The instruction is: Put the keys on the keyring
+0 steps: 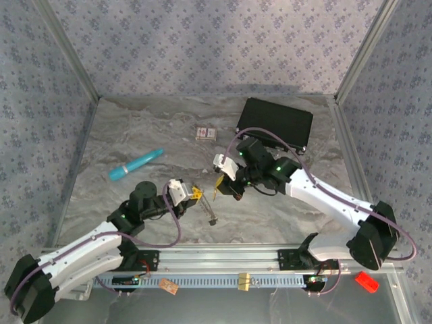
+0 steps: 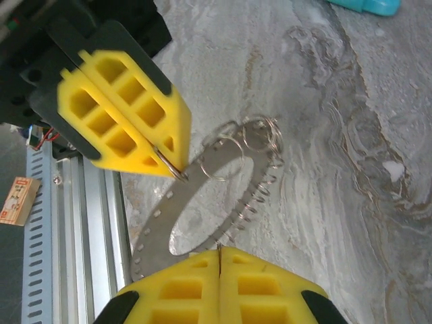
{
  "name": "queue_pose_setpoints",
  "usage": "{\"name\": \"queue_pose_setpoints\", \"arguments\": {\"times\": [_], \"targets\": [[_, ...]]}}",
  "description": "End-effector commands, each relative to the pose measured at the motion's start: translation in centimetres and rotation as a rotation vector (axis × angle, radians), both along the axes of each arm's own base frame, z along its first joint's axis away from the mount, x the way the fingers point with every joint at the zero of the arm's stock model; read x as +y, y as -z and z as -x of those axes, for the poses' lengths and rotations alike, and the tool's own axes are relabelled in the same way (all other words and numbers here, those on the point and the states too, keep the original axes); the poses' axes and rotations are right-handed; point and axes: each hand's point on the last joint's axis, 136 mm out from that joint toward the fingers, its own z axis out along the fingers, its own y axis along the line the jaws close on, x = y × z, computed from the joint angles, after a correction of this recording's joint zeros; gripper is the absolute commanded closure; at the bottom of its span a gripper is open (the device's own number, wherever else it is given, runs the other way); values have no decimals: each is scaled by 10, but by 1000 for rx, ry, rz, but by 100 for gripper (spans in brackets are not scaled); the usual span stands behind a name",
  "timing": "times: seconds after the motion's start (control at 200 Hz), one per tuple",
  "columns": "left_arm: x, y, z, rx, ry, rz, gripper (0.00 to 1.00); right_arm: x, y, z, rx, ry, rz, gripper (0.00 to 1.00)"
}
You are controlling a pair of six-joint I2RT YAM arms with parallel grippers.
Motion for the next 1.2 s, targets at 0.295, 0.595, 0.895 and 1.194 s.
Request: {"name": "queue_pose_setpoints", "arguments": {"times": [0.295, 0.595, 0.895, 1.194], "targets": [[-10, -31, 1, -53, 36, 71, 100, 24, -5, 15, 7, -97, -20, 100], [-11, -30, 0, -50, 32, 66, 100, 32, -8, 16, -1, -113, -39, 100], [-11, -30, 0, -56, 34, 66, 100, 37, -7, 14, -1, -110, -38, 100], [-10, -31, 0, -55, 32, 71, 100, 36, 0, -2, -22, -32, -8, 100]]}}
